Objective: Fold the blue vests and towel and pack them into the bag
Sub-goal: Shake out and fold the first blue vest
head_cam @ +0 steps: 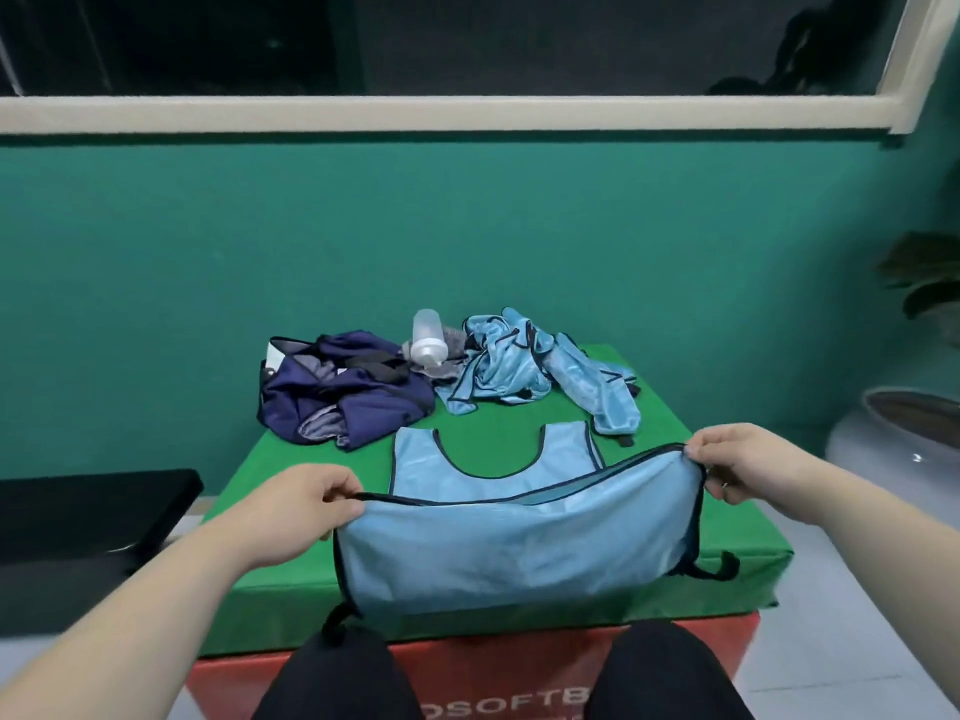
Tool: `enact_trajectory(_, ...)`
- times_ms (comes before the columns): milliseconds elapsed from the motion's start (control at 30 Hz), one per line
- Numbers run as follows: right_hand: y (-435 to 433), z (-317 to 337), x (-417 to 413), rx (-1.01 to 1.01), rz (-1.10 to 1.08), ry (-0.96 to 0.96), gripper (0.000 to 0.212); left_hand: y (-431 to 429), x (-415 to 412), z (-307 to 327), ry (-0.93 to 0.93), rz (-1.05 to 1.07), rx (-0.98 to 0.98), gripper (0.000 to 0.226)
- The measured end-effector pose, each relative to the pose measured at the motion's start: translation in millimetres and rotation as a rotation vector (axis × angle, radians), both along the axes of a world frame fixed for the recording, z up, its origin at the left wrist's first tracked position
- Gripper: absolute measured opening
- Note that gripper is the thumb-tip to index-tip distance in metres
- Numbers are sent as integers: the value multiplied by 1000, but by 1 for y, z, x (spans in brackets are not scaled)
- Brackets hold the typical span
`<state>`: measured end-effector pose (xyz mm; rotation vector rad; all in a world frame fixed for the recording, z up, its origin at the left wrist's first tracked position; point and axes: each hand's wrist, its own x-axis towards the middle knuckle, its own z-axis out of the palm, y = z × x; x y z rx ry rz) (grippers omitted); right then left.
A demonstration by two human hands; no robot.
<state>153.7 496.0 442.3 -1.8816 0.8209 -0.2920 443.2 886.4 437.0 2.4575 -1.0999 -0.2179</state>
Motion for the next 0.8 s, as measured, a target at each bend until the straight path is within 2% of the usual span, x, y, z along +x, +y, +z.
enact_trajectory(100,-4,-9,16,-33,-40,-1,17,-11,11,-7,-35,19,24,9)
enact_trajectory(233,-22,-26,48,-97,-126,13,19,-38,40,-23,-30,81,-42,11)
enact_trajectory(333,-41,-38,80,-125,-197,15,20,-64,70,-36,-32,122,-98,15)
enact_trajectory(600,-100,-71,175,-207,-301,25,22,-146,158,-68,-84,224,-131,9)
enact_trajectory(800,-144,-115,235,-317,-296,160,22,-198,217,-111,-79,256,-99,10)
